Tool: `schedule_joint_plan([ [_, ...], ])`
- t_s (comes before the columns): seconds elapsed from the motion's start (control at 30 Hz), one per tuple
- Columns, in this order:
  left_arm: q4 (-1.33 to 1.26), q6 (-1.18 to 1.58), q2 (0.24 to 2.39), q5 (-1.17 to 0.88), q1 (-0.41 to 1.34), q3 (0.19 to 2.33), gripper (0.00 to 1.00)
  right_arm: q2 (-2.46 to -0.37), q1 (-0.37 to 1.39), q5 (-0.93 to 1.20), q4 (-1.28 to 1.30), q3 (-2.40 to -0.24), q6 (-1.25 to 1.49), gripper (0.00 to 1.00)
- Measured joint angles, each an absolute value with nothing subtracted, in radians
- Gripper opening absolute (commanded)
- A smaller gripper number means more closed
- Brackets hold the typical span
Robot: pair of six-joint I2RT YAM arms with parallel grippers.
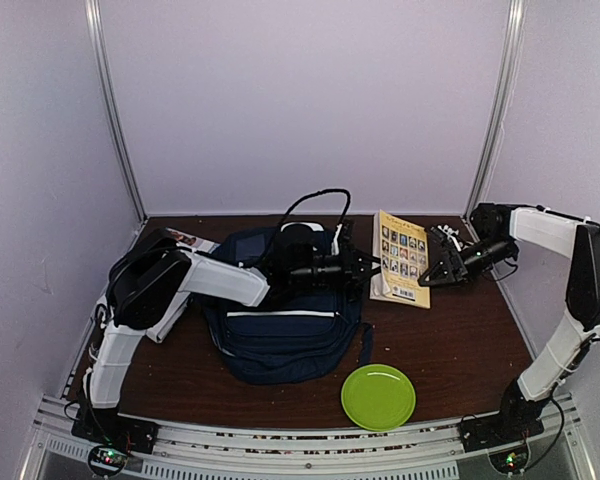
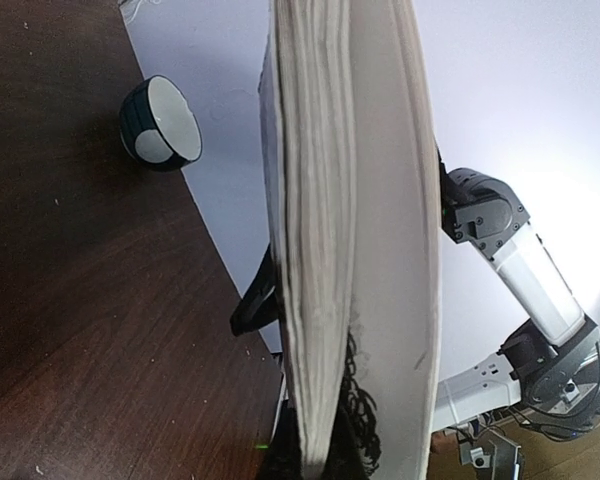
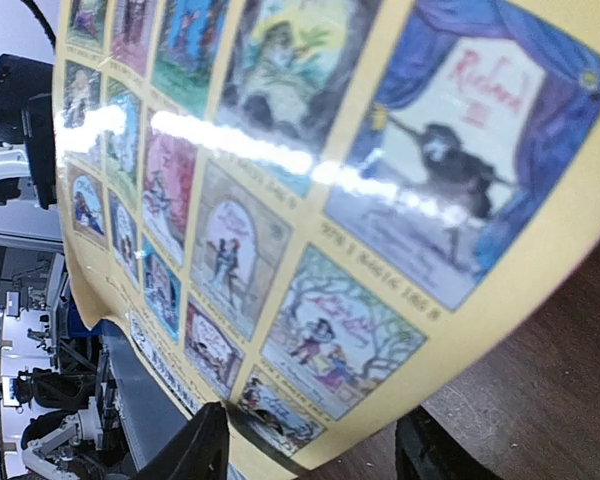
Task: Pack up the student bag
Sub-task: Pass from the left arm to the right
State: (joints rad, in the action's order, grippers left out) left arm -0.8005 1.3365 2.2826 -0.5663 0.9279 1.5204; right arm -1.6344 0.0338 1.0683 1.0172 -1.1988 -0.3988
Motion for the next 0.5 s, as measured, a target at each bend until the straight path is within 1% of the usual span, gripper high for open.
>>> schedule_joint_plan([
  [0.13,-0.809,1.336,2.283,-0.569,0.928,1.520,0.00,-1.640,0.034,1.154,1.095,-1.211,-0.489,0.48],
  [0.23,-0.824,1.337,2.283,-0.577,0.926,1.520,0.00,-1.667,0.031,1.197,1.188,-1.239,-0.582,0.37],
  [0.27,-0.828,1.337,2.283,-0.577,0.926,1.520,0.00,-1.681,0.027,1.213,1.225,-1.251,-0.621,0.32],
  [0.33,-0.833,1.337,2.283,-0.578,0.925,1.520,0.00,-1.701,0.027,1.238,1.289,-1.267,-0.691,0.16],
  [0.37,-0.837,1.337,2.283,-0.580,0.925,1.520,0.04,-1.707,0.027,1.250,1.310,-1.273,-0.719,0.10],
  [0.4,-0.838,1.337,2.283,-0.581,0.925,1.520,0.12,-1.710,0.027,1.261,1.333,-1.277,-0.738,0.06],
  [0.43,-0.838,1.337,2.283,-0.581,0.924,1.520,0.21,-1.710,0.026,1.276,1.351,-1.279,-0.757,0.02],
  [0.47,-0.837,1.336,2.283,-0.581,0.924,1.519,0.29,-1.710,0.026,1.291,1.367,-1.283,-0.773,0.00],
  [0.5,-0.836,1.336,2.283,-0.580,0.924,1.517,0.35,-1.710,0.027,1.298,1.378,-1.287,-0.781,0.00],
])
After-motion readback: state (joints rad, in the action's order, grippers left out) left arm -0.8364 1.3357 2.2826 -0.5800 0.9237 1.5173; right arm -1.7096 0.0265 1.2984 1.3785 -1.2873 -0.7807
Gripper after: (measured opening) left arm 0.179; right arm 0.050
